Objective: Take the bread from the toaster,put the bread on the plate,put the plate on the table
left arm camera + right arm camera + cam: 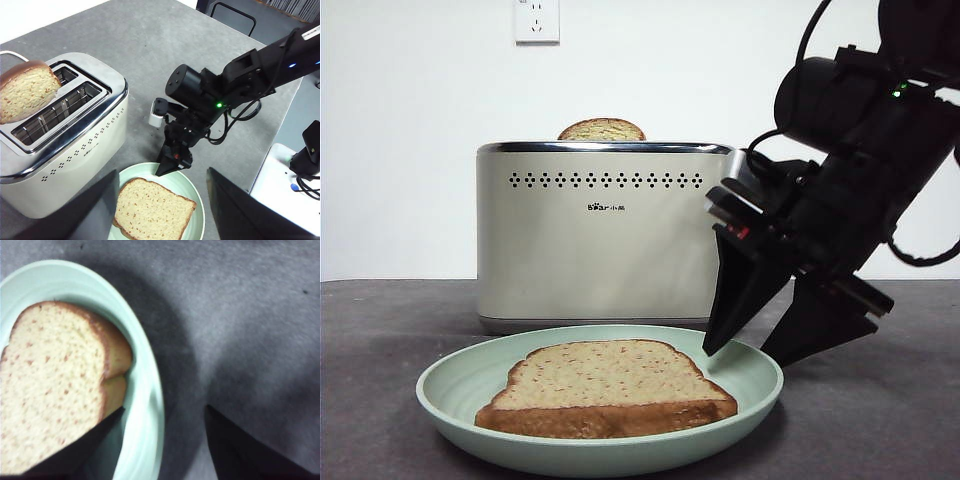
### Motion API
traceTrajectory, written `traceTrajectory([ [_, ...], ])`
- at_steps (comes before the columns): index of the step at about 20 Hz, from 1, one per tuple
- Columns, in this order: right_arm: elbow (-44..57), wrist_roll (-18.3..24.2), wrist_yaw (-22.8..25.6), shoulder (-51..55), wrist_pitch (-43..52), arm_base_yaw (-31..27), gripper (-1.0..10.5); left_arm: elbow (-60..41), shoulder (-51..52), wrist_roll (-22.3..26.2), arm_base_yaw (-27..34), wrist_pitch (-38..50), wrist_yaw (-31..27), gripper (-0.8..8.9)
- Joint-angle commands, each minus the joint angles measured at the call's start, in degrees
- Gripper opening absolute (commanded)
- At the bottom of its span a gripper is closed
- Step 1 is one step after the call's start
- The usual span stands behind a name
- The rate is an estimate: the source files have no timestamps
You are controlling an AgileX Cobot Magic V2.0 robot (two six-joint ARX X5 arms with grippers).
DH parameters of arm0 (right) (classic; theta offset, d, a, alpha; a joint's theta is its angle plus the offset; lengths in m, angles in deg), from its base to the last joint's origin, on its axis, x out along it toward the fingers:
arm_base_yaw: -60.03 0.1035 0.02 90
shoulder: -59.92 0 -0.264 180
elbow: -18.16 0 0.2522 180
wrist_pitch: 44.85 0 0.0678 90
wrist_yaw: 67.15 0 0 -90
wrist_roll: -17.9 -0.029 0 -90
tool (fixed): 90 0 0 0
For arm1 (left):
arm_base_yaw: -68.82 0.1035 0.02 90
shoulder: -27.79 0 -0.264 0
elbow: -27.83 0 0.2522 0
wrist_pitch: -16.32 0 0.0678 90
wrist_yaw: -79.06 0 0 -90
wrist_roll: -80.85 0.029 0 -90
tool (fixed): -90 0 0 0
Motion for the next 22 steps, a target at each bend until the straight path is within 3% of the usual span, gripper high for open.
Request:
traceTrajectory([
  [1, -0.6, 0.4, 2.4, 4.3, -1.3, 0.3, 2.6, 1.2, -0.4, 0.5, -0.3, 0.4, -0.2, 2.84],
  [7, -3.8, 1.4, 5.2, 23.5, -10.2, 1.5, 2.6, 1.2, -0.4, 0.0, -0.3, 0.4, -1.5, 2.84],
  [13, -9.0, 1.9, 10.3, 38.4, -18.0, 8.7, 2.1, 1.2, -1.2, -2.7, -0.3, -1.9, -6.0, 2.62],
  [17, -9.0, 1.8, 10.4, 43.9, -18.6, 12.2, 0.5, 1.2, -2.2, -2.8, -0.3, -3.2, -6.1, 1.85],
  [18, -9.0, 2.1, 10.7, 45.0, -18.4, 12.7, 0.0, 1.2, -2.5, -2.8, -0.3, -3.8, -6.1, 1.28],
  [20, -9.0, 2.2, 11.5, 46.1, -18.3, 12.8, 0.0, 1.2, -3.1, -2.8, -0.3, -4.6, -6.1, 0.03],
  [22, -9.0, 2.2, 11.4, 46.2, -18.3, 12.8, 0.0, 1.2, -3.3, -2.8, -0.3, -4.7, -6.1, 0.07],
])
